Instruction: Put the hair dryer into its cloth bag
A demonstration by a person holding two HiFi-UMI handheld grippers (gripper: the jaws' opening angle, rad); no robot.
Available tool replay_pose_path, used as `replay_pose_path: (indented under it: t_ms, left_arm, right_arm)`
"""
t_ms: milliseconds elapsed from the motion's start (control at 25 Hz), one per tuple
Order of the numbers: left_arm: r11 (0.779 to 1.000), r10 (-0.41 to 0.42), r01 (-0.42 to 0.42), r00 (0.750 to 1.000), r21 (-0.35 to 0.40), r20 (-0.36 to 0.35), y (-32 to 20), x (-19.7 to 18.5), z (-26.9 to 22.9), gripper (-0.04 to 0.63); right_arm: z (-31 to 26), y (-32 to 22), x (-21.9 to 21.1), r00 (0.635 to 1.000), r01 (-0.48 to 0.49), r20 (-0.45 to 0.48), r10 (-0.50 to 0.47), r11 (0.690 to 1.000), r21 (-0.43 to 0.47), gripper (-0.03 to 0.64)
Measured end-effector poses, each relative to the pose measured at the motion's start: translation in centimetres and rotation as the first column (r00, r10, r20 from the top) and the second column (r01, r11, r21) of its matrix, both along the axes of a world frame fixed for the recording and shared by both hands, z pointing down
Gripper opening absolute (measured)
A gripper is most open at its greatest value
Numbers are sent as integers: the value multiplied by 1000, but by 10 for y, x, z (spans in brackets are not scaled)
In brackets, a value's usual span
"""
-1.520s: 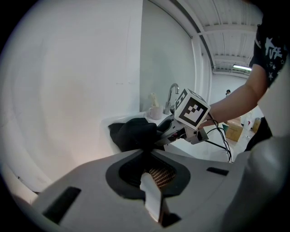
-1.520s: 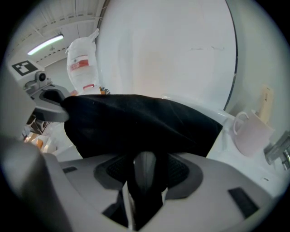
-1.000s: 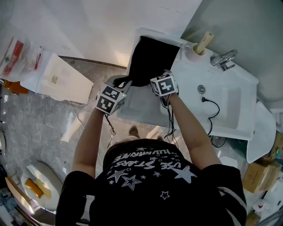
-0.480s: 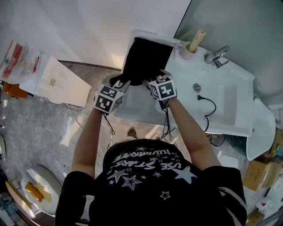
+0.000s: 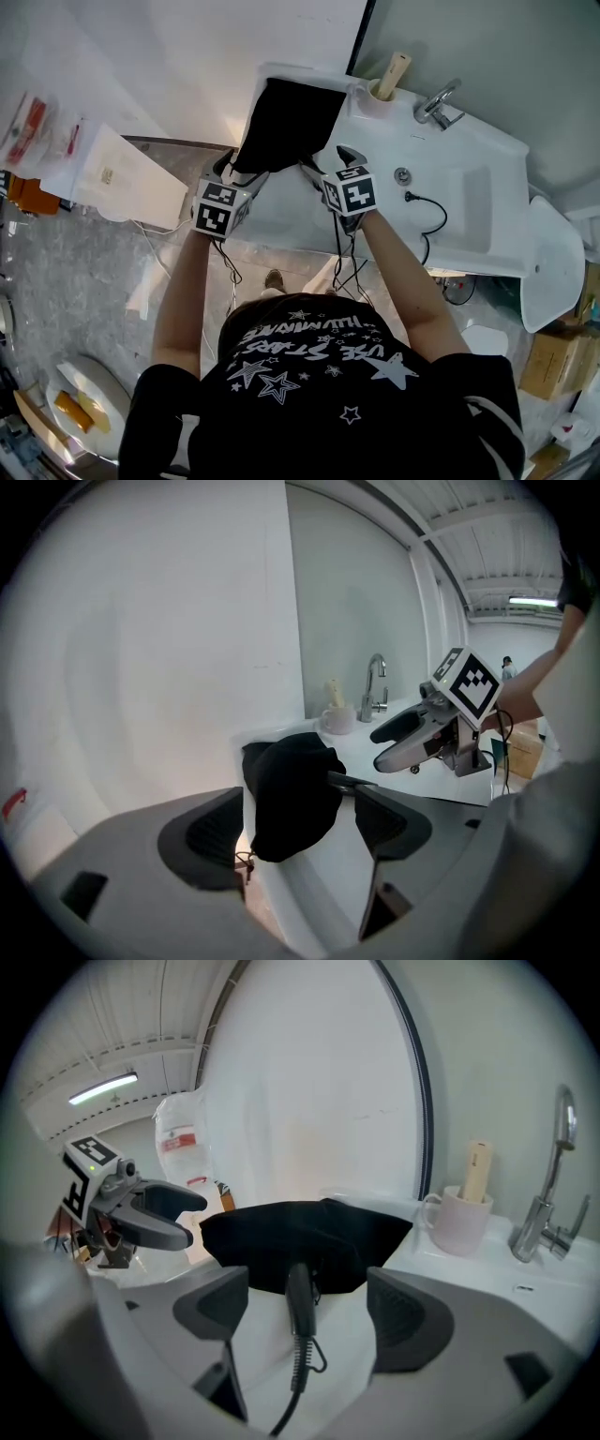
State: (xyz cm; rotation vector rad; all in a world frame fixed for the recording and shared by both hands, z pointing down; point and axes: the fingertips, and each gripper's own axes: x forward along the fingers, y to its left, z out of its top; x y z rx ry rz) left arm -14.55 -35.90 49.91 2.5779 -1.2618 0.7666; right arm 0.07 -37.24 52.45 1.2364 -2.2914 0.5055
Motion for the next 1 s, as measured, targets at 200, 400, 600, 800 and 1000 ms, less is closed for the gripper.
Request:
replay_pose_path:
  t_ms: [200,400,600,800,1000]
  left_arm:
    - [998,-60,60,998,13,-11,15,2,-10,388]
    - [997,-68,68,997,24,-22,40,21,-21,388]
    - [993,-97,100,994,61,-56,62,45,-32,387]
    - [993,-94,101,990,67,-106,92,80,-42,319]
    - [988,-113,127,983,89,-147,121,111,-48,225]
  right_arm:
    - [-10,18,15,1000,9,22,-9,1000,18,394]
    - [-24,40,31,998,19,56,-21,999,37,363]
    - [-44,63,56,994,18,102,-25,998,65,308]
    - [-58,90,81,989,33,143,-46,996,88,269]
    - [-65,115,111,987,37,154,-55,992,119,201]
